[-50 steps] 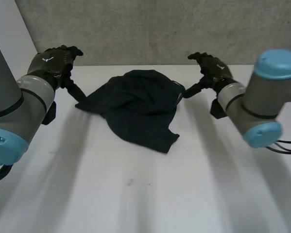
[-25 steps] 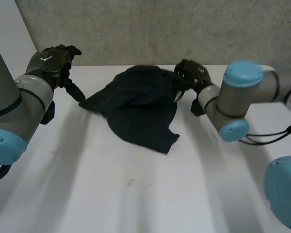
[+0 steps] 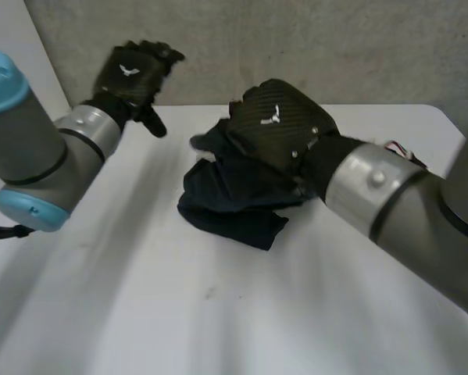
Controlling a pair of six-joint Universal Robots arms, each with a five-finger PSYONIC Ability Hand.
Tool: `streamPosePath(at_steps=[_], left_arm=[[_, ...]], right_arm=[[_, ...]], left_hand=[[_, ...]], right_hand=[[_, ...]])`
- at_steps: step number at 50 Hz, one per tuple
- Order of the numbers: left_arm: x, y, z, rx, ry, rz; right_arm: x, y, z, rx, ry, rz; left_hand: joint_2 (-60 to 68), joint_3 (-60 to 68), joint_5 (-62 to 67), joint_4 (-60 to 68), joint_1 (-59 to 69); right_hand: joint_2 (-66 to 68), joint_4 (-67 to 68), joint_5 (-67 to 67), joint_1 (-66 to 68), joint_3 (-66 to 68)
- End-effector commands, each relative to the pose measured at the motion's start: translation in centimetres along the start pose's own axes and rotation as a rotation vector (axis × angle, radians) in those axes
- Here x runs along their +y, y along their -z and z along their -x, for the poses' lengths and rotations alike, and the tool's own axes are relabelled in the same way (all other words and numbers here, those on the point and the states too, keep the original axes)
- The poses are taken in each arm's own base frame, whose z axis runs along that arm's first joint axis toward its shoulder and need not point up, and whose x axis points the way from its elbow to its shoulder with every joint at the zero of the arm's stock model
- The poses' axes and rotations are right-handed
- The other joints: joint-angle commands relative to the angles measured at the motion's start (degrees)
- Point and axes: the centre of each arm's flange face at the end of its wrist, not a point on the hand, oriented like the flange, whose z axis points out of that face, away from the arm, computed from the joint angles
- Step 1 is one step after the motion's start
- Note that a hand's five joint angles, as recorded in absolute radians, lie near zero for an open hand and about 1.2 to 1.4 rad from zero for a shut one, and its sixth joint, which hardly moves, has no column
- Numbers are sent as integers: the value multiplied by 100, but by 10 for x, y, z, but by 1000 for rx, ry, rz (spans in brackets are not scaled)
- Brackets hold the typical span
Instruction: Fold the shorts.
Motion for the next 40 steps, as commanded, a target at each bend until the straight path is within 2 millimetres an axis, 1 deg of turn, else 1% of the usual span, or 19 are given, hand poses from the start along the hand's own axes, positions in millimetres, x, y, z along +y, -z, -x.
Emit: streamPosePath(at_steps=[1,4,5,9,11,14,16,19,20,22,23,24,25,31,38,40], left_arm=[[49,-16,-25,119,-19,67],[62,-21,-29,129,-12,90],[70,-22,-34,146,-8,105],[81,-19,-48,231,11,138],[83,-18,-50,260,21,152],[79,-18,-48,270,29,163],[75,-21,-41,241,24,158],[75,-22,-29,180,21,174],[71,-22,-15,120,21,185],[62,-19,-2,66,22,190],[61,-17,0,55,25,198],[60,-11,6,29,41,218],[61,-9,6,27,51,226],[78,6,-5,57,96,298],[84,6,-18,138,118,295],[90,5,-26,173,127,297]], right_arm=[[-8,26,4,17,22,-2],[-7,29,3,24,19,4],[-7,31,3,26,18,4],[-6,32,4,27,20,8],[-5,33,3,28,19,11],[-3,32,3,28,14,16],[0,32,2,35,10,27],[1,32,2,36,8,33],[2,33,2,35,8,34],[3,32,3,31,6,36],[3,32,3,32,6,35],[3,32,3,33,5,34],[3,32,3,32,5,33],[0,29,1,49,17,8],[-2,30,2,47,-2,-1],[-3,30,1,49,-7,-3]], left_hand=[[-53,-125,-165,-111,-131],[-53,-124,-164,-111,-131],[-3,-74,-114,-61,-81],[165,94,54,108,87],[199,128,88,141,121],[233,161,121,175,155],[517,445,405,459,438],[603,532,492,545,525],[603,532,492,545,525],[586,515,475,529,508],[586,515,475,529,508],[586,515,475,529,508],[570,498,458,512,491],[586,515,475,529,508],[720,649,609,663,642],[855,784,744,797,777]], right_hand=[[1300,1197,1478,2521,1210],[1300,1197,1478,2521,1210],[1300,1197,1478,2521,1210],[1300,1197,1478,2521,1210],[1300,1197,1478,2521,1210],[1300,1197,1478,2521,1210],[1300,1197,1478,2521,1210],[1300,1197,1478,2521,1210],[1300,1197,1478,2521,1210],[1300,1197,1478,2521,1210],[1300,1197,1478,2521,1210],[1300,1197,1478,2521,1210],[1300,1197,1478,2521,1210],[1300,1197,1478,2521,1210],[1300,1197,1478,2521,1210],[1300,1197,1478,2521,1210]])
